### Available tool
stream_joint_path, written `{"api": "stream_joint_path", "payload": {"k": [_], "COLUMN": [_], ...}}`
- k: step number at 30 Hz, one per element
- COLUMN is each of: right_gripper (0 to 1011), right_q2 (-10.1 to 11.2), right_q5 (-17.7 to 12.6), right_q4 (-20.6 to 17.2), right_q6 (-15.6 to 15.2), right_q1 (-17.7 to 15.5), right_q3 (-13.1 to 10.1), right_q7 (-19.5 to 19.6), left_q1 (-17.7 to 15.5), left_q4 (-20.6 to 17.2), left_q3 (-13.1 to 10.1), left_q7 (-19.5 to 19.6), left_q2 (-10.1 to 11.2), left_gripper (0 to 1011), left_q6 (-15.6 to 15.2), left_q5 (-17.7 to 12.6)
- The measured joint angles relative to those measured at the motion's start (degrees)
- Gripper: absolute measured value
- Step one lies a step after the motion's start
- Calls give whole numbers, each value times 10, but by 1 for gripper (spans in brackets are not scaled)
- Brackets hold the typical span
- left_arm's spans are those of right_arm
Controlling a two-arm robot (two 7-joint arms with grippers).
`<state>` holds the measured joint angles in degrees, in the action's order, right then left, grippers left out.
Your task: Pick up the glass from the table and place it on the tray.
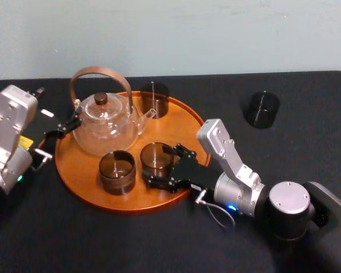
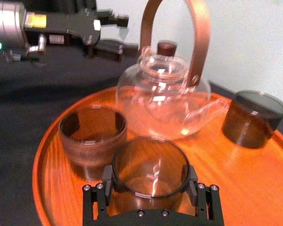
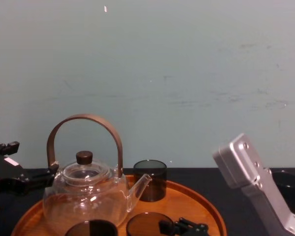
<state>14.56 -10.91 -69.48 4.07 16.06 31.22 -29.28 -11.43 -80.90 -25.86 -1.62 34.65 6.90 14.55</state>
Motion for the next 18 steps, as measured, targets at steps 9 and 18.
{"api": "stream_joint_path", "payload": {"k": [9,18], "right_gripper": [1003,1003], "right_q2": [5,21], "right_q5": [-5,-5], "right_q4": [-7,-55], "right_q6": [-7,-41], "right_q1": [-4,-23], "right_q3": [-1,-11], "right_q7": [-5,20], "left_q1": [0,0], "left_q4": [0,0], "left_q3": [0,0], "left_q7": [0,0], "left_q2": [0,0], "left_gripper": [1009,1010], "left_q6": [0,0], "left_q5": [0,0]}}
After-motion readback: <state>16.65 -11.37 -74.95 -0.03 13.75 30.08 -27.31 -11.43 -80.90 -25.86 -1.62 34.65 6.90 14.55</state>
